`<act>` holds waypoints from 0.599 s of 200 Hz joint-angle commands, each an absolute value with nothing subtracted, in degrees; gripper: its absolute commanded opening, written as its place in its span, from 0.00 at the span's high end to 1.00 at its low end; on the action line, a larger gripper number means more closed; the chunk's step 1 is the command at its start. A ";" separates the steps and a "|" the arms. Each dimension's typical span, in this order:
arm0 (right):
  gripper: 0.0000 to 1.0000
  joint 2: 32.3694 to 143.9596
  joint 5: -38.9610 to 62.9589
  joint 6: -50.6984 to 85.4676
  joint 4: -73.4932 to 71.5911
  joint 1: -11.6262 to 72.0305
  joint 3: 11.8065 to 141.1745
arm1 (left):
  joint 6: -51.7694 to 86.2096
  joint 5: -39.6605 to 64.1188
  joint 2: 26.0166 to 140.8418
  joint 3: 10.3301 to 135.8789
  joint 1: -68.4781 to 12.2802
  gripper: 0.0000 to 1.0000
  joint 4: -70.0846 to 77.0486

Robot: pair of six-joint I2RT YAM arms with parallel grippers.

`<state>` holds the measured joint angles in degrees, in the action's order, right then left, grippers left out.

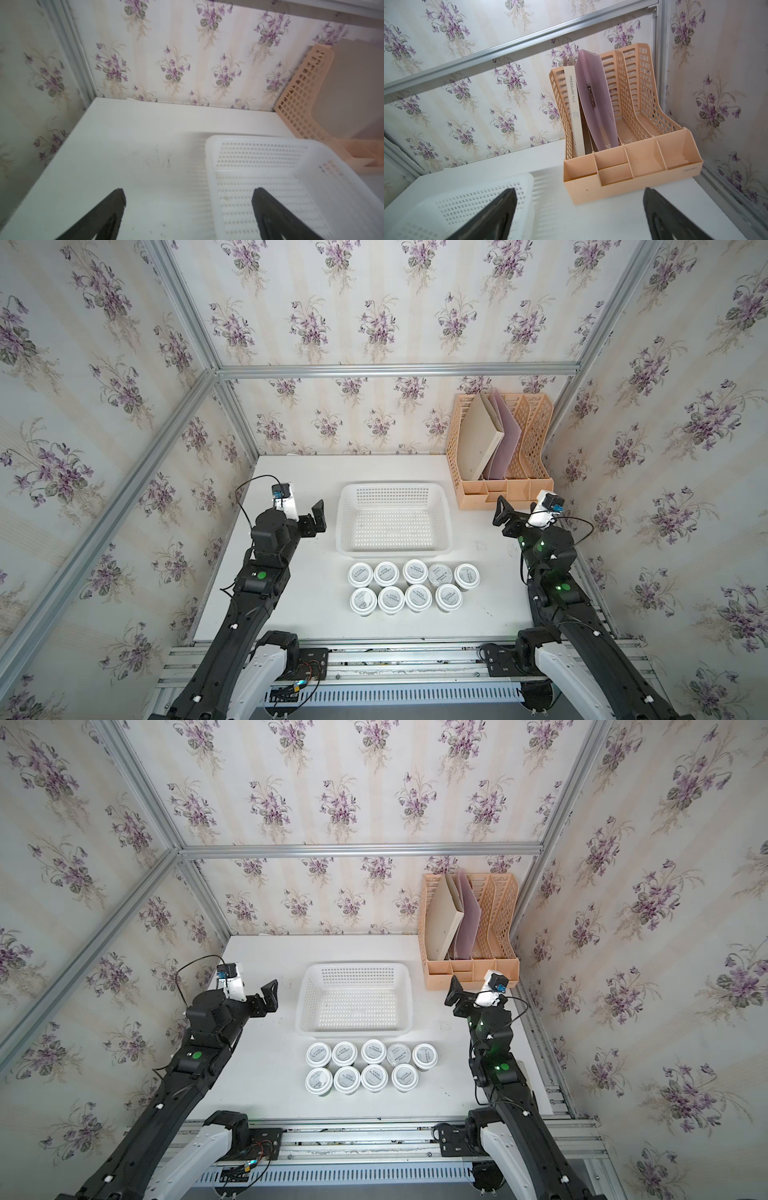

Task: Put the yogurt in the basket
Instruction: Pick up the yogurt from the center of the board.

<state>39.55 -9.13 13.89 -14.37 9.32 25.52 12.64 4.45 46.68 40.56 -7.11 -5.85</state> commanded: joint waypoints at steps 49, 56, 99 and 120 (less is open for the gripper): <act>0.15 43.57 11.12 15.99 -7.45 9.32 26.95 | 15.79 7.25 45.86 52.93 -17.69 0.01 -44.69; 0.16 45.01 13.38 16.16 -7.56 9.37 27.38 | 16.40 4.87 45.94 53.29 -19.68 0.01 -46.34; 0.21 49.86 18.23 16.51 -8.77 9.37 27.97 | 18.45 -3.61 53.11 55.51 -32.12 0.08 -55.35; 0.23 50.28 19.34 16.95 -9.96 9.32 27.56 | 20.05 -6.58 55.57 55.40 -36.13 0.14 -56.96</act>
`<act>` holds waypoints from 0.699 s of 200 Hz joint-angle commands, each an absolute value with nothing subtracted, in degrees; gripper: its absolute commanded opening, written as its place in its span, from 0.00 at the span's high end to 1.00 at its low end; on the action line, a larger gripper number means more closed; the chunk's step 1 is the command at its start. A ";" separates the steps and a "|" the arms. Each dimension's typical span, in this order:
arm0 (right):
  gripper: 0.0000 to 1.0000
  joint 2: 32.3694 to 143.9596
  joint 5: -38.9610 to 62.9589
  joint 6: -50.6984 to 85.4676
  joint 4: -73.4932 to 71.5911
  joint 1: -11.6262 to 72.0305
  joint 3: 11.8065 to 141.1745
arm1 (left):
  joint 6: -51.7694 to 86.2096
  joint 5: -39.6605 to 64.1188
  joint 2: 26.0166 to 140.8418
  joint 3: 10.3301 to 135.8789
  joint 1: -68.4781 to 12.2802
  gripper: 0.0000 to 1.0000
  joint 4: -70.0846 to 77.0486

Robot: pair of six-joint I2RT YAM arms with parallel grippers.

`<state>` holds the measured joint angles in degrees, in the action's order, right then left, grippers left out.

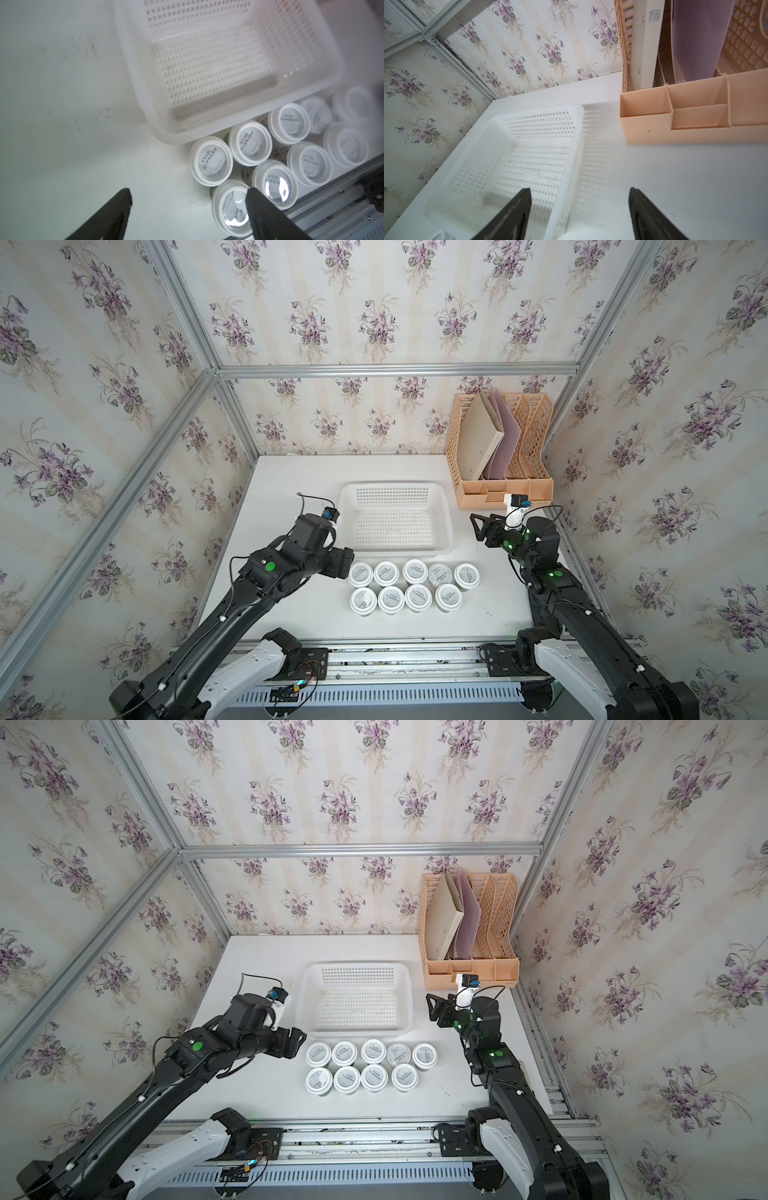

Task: Put the yogurt in the basket
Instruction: Pick up the yogurt from the center of the board.

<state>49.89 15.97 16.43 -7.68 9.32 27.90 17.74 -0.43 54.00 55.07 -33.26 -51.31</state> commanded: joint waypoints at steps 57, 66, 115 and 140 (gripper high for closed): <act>0.27 53.07 20.22 17.05 -11.86 9.96 27.33 | 23.26 -4.84 62.44 57.33 -39.75 0.19 -56.59; 0.28 53.47 20.26 17.05 -12.00 10.38 27.42 | 23.60 -4.70 63.45 57.56 -40.51 0.20 -55.97; 0.26 53.90 20.07 16.70 -11.89 12.02 27.95 | 25.48 -2.32 69.08 57.24 -42.10 0.21 -52.27; 0.26 53.37 19.46 16.44 -11.34 12.35 28.14 | 25.67 -1.65 70.83 57.59 -42.22 0.22 -51.26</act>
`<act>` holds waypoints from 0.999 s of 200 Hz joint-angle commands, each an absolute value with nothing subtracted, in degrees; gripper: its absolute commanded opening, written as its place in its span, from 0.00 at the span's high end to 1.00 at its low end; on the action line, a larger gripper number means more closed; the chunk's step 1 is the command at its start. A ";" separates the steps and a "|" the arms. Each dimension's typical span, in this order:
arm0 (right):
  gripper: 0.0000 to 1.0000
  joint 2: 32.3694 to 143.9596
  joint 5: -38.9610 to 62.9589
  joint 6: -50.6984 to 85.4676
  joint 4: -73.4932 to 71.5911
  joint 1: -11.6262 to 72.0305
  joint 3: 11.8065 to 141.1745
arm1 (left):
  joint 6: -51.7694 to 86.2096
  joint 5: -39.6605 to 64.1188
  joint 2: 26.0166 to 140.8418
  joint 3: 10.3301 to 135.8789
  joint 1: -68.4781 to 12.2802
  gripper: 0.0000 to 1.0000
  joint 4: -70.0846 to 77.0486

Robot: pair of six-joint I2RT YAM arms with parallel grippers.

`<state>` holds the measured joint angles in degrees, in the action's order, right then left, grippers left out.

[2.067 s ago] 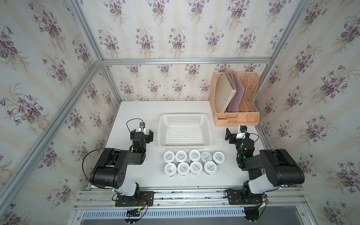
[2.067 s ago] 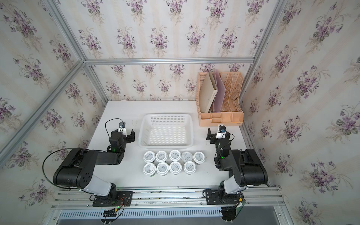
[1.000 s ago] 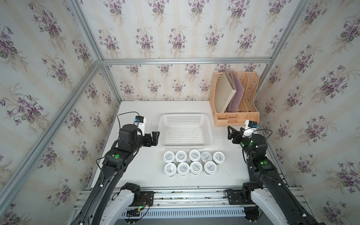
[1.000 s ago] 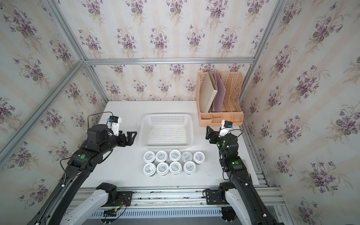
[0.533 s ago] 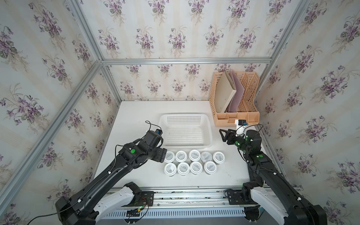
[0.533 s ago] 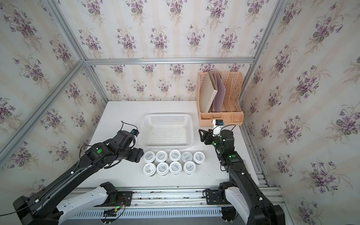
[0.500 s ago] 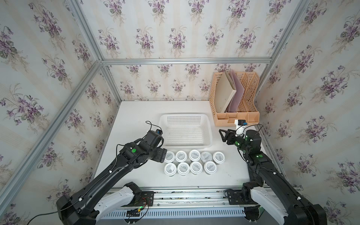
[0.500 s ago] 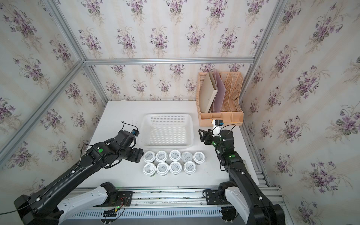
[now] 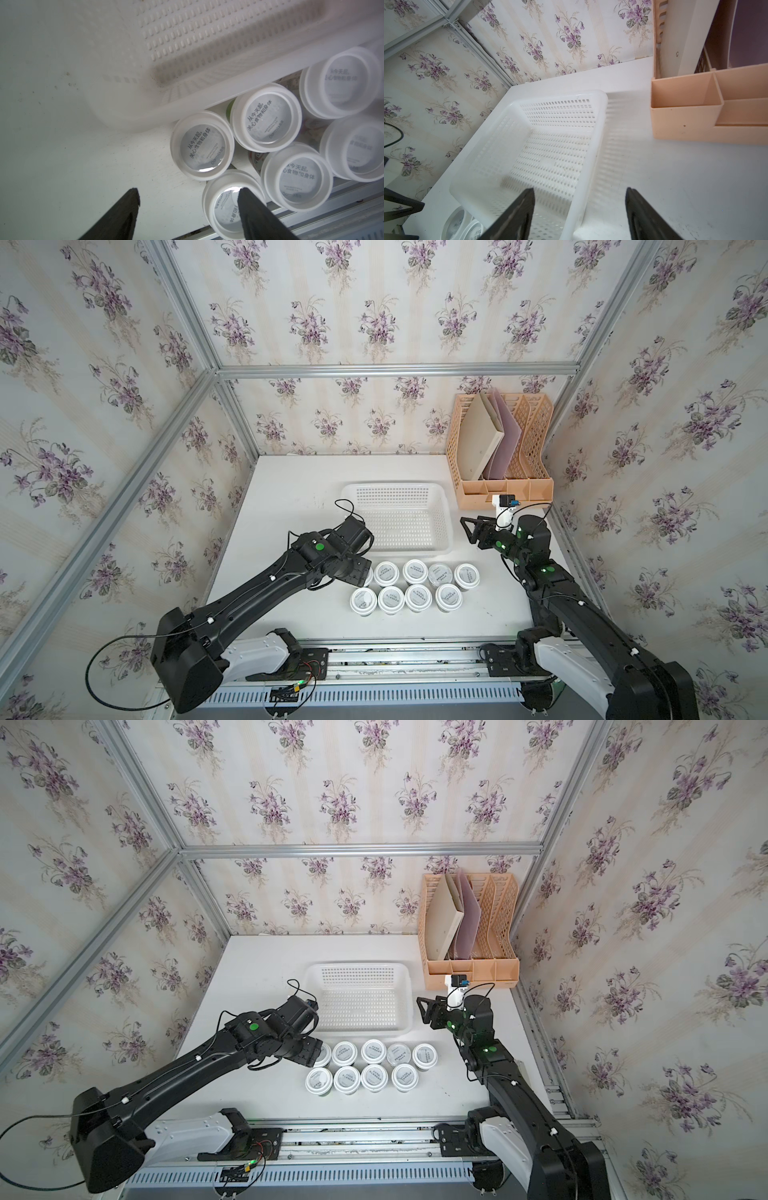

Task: Put the yogurt in the basket
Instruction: Pick up the yogurt from the center of the board.

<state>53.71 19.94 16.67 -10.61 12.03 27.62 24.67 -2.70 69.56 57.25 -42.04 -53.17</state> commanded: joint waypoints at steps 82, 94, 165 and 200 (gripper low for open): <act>0.24 54.06 18.91 16.09 -10.99 13.28 28.56 | 25.41 -1.41 76.10 59.00 -42.98 0.19 -51.62; 0.23 54.14 18.91 16.00 -10.98 13.44 28.66 | 25.40 -1.32 76.44 59.06 -42.94 0.18 -51.61; 0.23 53.88 18.73 15.73 -10.66 13.89 28.83 | 25.31 -0.88 79.81 58.97 -42.94 0.18 -50.85; 0.24 53.50 19.04 15.47 -10.28 13.89 28.92 | 25.48 -0.70 80.64 58.32 -43.05 0.20 -50.29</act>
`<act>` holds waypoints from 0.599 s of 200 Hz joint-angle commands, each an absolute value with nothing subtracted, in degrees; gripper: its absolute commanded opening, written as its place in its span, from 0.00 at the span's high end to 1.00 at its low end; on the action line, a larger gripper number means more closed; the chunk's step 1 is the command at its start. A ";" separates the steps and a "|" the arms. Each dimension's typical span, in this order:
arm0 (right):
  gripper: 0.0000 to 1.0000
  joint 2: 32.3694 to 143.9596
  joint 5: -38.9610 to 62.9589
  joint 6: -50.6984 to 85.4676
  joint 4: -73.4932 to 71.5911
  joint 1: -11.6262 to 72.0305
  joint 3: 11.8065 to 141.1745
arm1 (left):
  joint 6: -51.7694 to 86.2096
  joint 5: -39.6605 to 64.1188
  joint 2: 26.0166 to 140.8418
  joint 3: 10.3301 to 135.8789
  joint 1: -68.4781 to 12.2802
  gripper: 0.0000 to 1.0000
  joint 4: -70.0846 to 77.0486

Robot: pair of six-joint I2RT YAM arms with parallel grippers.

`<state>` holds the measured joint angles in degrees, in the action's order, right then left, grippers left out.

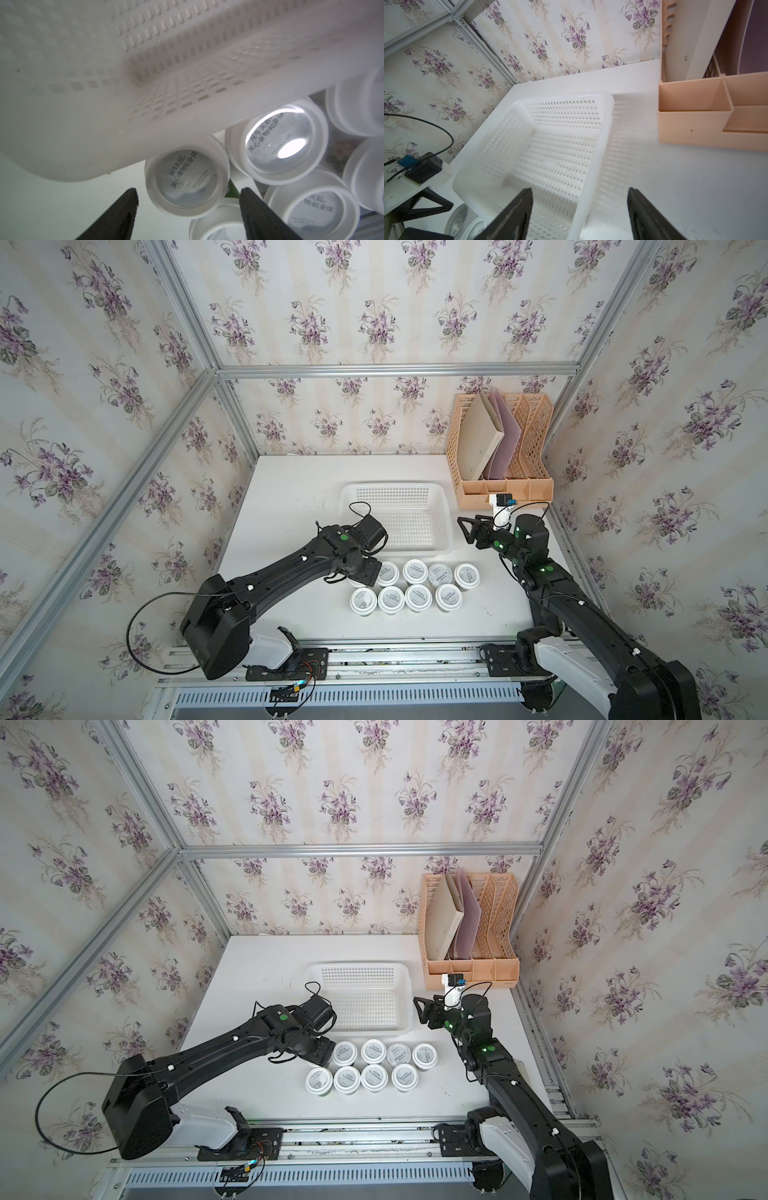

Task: Put the yogurt in the basket
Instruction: Pick up the yogurt from the center of the board.

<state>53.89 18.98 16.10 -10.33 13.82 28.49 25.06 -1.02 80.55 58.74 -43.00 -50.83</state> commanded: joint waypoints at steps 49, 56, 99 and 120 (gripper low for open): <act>0.24 53.23 19.70 15.40 -10.21 13.97 29.01 | 25.66 -1.66 80.62 57.22 -42.90 0.21 -49.15; 0.23 53.13 20.12 15.46 -10.44 14.01 28.95 | 25.59 -1.67 80.66 57.22 -42.98 0.21 -49.09; 0.24 52.95 20.53 15.47 -10.54 13.98 28.92 | 25.31 -1.80 82.71 57.21 -42.97 0.23 -48.78; 0.24 52.83 20.65 15.47 -10.53 13.97 28.96 | 25.29 -2.11 82.88 57.42 -42.96 0.24 -49.02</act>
<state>53.17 20.16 16.08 -10.11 13.87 28.69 25.43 -1.26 82.70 57.01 -43.00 -49.08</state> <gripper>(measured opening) 0.764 0.762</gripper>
